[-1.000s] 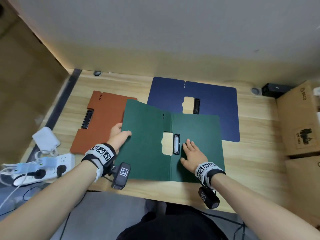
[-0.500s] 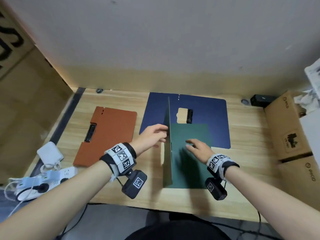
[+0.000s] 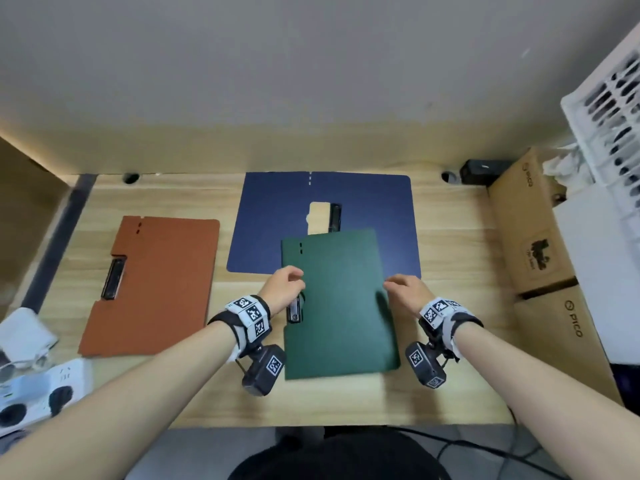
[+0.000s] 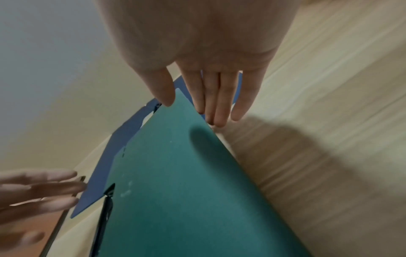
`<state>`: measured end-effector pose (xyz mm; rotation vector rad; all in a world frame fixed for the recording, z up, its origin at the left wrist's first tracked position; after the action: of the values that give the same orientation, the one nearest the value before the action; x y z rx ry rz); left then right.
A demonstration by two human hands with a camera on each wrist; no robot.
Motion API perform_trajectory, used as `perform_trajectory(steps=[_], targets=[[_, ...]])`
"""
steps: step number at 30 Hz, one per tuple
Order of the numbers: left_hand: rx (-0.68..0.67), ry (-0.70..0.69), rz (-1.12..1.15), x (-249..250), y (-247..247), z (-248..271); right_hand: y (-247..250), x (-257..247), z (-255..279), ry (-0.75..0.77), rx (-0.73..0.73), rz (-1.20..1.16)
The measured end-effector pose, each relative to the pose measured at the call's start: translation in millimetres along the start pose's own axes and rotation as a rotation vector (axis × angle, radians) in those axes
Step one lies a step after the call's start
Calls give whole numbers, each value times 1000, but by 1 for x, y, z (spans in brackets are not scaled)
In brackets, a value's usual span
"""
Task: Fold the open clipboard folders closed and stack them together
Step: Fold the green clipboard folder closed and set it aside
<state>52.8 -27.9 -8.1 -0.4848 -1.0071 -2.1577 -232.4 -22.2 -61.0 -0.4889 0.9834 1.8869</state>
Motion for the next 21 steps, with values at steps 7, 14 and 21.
perform_trajectory(steps=[7,14,21], targets=[[78,315,186,-80,-27,-6,-16,20,-20,-65,132,18],[65,406,501,-101,-30,-25,-29,28,-22,-146,179,-68],[74,317,487,-126,7,-38,-60,13,-22,-202,200,-151]])
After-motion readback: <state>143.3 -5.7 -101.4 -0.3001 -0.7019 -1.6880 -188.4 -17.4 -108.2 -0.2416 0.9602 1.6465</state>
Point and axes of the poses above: each hand's wrist, its own z-axis away from the middle knuckle, its own y-axis out of the back of the hand, x = y × z, the point moved 9 cm from there along -z, towards the middle knuckle, and after that the axes turned 8 degrees about -z, right-handed, at the moved point
